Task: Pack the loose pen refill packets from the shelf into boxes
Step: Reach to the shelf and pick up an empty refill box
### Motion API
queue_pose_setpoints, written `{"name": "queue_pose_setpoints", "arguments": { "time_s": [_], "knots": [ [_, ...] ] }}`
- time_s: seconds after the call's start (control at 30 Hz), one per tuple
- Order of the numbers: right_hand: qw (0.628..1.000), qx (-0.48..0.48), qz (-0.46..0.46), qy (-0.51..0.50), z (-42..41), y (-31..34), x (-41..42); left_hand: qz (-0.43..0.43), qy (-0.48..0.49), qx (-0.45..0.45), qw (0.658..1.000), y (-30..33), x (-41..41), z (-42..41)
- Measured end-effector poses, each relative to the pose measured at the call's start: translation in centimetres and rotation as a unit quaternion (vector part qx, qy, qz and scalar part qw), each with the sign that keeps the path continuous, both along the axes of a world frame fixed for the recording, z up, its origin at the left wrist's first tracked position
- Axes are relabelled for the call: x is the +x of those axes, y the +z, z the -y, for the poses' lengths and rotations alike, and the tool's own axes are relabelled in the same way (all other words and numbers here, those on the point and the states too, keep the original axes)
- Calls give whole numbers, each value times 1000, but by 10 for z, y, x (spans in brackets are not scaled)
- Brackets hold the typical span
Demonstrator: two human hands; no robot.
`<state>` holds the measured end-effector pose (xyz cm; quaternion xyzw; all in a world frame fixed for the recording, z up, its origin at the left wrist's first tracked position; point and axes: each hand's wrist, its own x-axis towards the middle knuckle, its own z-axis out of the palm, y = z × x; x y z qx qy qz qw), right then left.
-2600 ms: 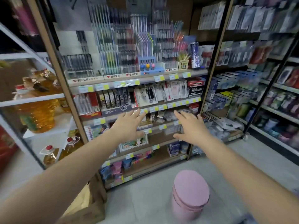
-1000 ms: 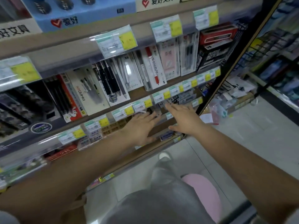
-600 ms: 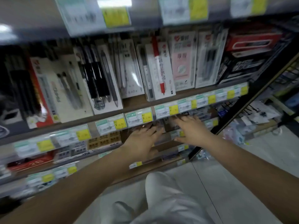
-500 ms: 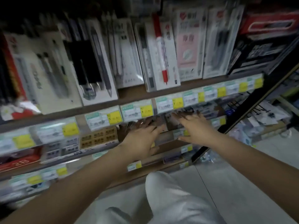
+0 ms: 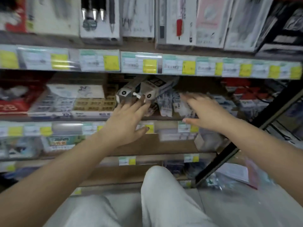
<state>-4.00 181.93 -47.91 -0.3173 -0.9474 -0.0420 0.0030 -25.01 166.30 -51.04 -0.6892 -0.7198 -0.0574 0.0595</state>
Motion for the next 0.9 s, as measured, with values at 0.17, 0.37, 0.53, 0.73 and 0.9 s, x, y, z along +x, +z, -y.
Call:
{"name": "queue_pose_setpoints", "arguments": {
  "time_s": [0.17, 0.37, 0.53, 0.73, 0.9],
  "knots": [
    [1000, 0, -2, -6, -6, 4, 6, 10, 40, 13, 999, -2, 6, 14],
    [1000, -2, -18, -18, -16, 7, 8, 20, 84, 15, 996, 3, 9, 7],
    [999, -15, -30, -24, -22, 6, 9, 63, 149, 52, 986, 14, 4, -25],
    [997, -48, -57, -24, -29, 1, 16, 91, 212, 32, 972, 17, -4, -64],
    [996, -50, -71, -21, -32, -6, 15, 67, 236, -23, 969, 11, -15, -80]
  ]
}}
